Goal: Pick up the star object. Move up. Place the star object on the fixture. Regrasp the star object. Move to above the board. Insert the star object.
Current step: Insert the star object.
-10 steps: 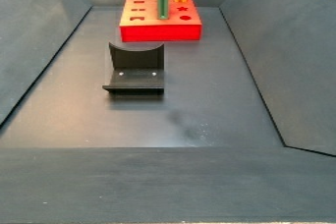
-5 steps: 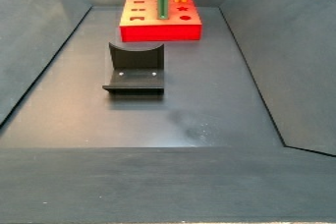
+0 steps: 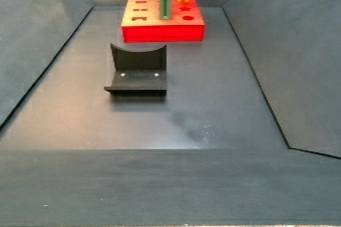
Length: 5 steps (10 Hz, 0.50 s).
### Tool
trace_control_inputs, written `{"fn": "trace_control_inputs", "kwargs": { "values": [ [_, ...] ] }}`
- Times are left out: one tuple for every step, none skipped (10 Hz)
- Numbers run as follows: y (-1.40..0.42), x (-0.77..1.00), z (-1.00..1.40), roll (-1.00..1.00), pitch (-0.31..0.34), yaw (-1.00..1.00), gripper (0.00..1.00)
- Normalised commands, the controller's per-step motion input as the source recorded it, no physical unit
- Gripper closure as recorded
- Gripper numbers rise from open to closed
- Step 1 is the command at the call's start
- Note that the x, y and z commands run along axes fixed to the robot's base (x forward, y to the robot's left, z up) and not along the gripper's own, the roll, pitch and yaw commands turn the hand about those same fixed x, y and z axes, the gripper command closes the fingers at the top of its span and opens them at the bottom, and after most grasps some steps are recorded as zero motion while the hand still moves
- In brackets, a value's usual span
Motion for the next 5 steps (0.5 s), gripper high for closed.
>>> {"fn": "trace_control_inputs", "kwargs": {
  "values": [
    [-0.13,0.00,-0.44,-0.10,0.083,-0.83,1.00],
    [-0.12,0.03,-0.31,-0.03,0.131,-0.63,1.00],
    [-0.11,0.03,-0.24,0.00,0.149,-0.53,1.00],
    [-0.09,0.11,-0.21,0.00,0.124,-0.31,1.00],
    [0.00,0.16,-0.18,0.00,0.096,-0.17,1.00]
  ]
}}
